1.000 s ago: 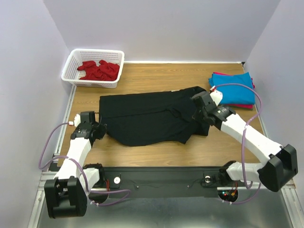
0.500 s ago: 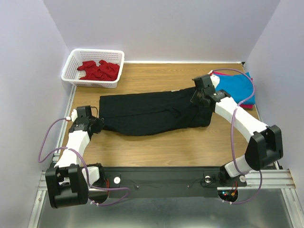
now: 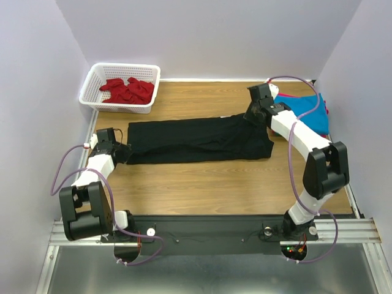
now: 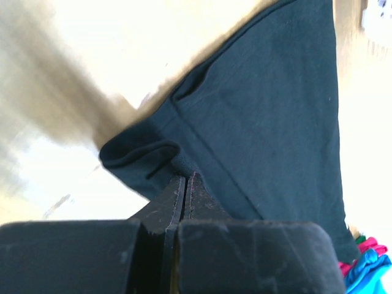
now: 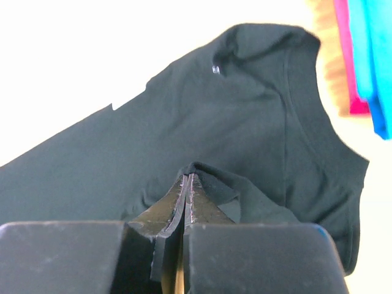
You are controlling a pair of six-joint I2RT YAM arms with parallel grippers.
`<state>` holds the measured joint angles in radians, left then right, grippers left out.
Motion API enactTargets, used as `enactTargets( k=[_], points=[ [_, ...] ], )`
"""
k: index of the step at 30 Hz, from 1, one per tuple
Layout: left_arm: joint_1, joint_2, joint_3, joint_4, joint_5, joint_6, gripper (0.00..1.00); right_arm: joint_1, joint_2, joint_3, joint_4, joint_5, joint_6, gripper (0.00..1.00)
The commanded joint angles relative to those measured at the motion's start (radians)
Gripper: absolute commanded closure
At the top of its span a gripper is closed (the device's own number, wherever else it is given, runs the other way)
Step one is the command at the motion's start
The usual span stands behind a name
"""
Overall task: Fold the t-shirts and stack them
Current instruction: Fold the tshirt
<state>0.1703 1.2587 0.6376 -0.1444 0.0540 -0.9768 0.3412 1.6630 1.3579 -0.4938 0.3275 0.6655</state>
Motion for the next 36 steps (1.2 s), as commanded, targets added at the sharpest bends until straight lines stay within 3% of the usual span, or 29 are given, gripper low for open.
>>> enactTargets(
  k=[1,15,16,17,18,19,20,21,22,23,25,28,29,36],
  points=[
    [0.011,0.048,0.069,0.085,-0.011,0.024,1.00,-0.021,0.076,0.107,0.081,-0.011,-0.069,1.00],
    [0.018,0.234,0.105,0.140,-0.046,0.030,1.00,-0.041,0.325,0.317,0.103,-0.050,-0.179,1.00],
    [0.018,0.245,0.111,0.138,-0.046,0.035,0.95,-0.041,0.337,0.339,0.103,-0.076,-0.197,0.99],
    [0.018,0.246,0.116,0.138,-0.046,0.036,0.82,-0.039,0.348,0.351,0.103,-0.088,-0.210,0.99],
    [0.020,0.246,0.123,0.140,-0.046,0.038,0.47,-0.041,0.360,0.366,0.106,-0.102,-0.225,0.97],
    [0.018,0.240,0.125,0.138,-0.046,0.041,0.20,-0.041,0.388,0.398,0.104,-0.126,-0.253,0.88],
    [0.020,0.232,0.126,0.138,-0.046,0.047,0.02,-0.042,0.397,0.412,0.104,-0.142,-0.263,0.84],
    [0.020,0.223,0.131,0.135,-0.046,0.053,0.02,-0.042,0.402,0.418,0.103,-0.157,-0.273,0.78],
    [0.018,0.213,0.132,0.128,-0.046,0.059,0.02,-0.042,0.394,0.418,0.103,-0.191,-0.280,0.56],
    [0.020,0.184,0.134,0.111,-0.046,0.066,0.02,-0.042,0.385,0.412,0.104,-0.206,-0.274,0.45],
    [0.020,0.147,0.143,0.089,-0.078,0.073,0.02,-0.042,0.333,0.377,0.104,-0.243,-0.267,0.29],
    [0.020,0.058,0.149,0.037,-0.109,0.090,0.02,-0.042,0.256,0.281,0.104,-0.284,-0.250,0.16],
    [0.020,0.010,0.148,0.025,-0.118,0.098,0.02,-0.042,0.201,0.252,0.106,-0.319,-0.236,0.01],
    [0.018,-0.110,0.085,0.066,-0.015,0.125,0.02,-0.038,0.078,-0.014,0.145,-0.562,-0.118,0.00]
  ],
)
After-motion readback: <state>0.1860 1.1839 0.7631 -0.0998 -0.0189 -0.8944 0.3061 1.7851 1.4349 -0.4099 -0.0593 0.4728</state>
